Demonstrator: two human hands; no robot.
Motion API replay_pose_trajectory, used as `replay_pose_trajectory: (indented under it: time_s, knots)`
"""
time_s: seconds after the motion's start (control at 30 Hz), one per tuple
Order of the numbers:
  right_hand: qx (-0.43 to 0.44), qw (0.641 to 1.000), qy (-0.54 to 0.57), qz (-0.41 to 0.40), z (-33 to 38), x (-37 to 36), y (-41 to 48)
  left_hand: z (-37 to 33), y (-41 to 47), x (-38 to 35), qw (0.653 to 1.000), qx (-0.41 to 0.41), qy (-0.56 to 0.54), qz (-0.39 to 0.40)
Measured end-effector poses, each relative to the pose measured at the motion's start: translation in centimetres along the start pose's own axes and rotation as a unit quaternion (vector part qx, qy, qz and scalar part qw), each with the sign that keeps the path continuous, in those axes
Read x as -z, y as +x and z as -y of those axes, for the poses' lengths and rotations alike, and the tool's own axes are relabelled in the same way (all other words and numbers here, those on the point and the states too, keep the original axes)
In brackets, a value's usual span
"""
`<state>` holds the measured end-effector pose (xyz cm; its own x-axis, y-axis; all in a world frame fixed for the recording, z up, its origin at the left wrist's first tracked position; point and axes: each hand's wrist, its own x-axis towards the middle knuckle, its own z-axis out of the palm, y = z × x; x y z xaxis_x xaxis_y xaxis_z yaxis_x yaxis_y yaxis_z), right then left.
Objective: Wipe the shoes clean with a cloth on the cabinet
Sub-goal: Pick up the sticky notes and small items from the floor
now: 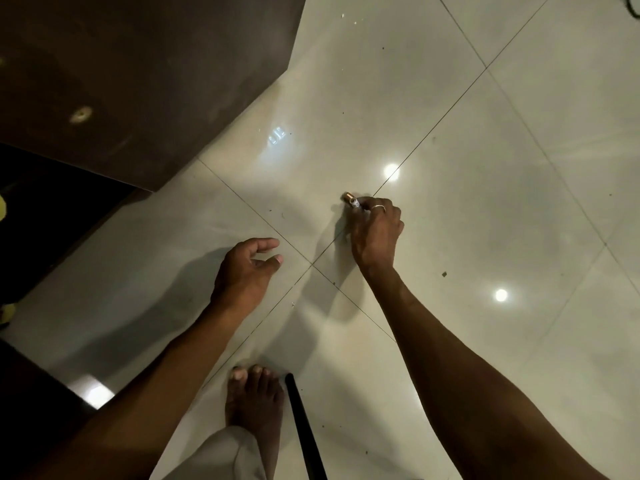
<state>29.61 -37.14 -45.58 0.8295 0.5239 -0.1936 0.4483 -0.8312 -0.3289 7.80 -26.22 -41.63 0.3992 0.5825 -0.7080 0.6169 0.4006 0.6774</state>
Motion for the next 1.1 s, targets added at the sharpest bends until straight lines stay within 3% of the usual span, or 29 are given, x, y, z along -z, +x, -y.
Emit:
replay_pose_trajectory:
  time_s: [0.23, 0.37, 0.8, 0.97, 1.1]
  knots:
    - [0.037, 0.999, 0.027, 0.023, 0.9, -0.9, 1.4, 0.2, 0.0, 0.9, 1.0, 0.003, -0.005, -0.004]
    - [0.076, 0.995, -0.033, 0.058, 1.2, -0.1, 2.0, 0.0, -0.1, 1.2, 1.0, 0.011, -0.001, -0.01]
    - [0.084, 0.993, -0.045, 0.069, 2.2, -0.4, 2.4, -0.1, 0.2, 1.6, 0.999, 0.029, -0.023, -0.024]
    - [0.155, 0.983, -0.05, 0.089, 3.0, -0.8, 1.5, 0.0, 0.7, 1.7, 0.999, 0.033, -0.024, -0.024]
    - [0.117, 0.99, 0.014, 0.073, 4.3, -0.9, 1.1, 0.0, 1.2, 1.8, 0.999, 0.031, -0.031, -0.018]
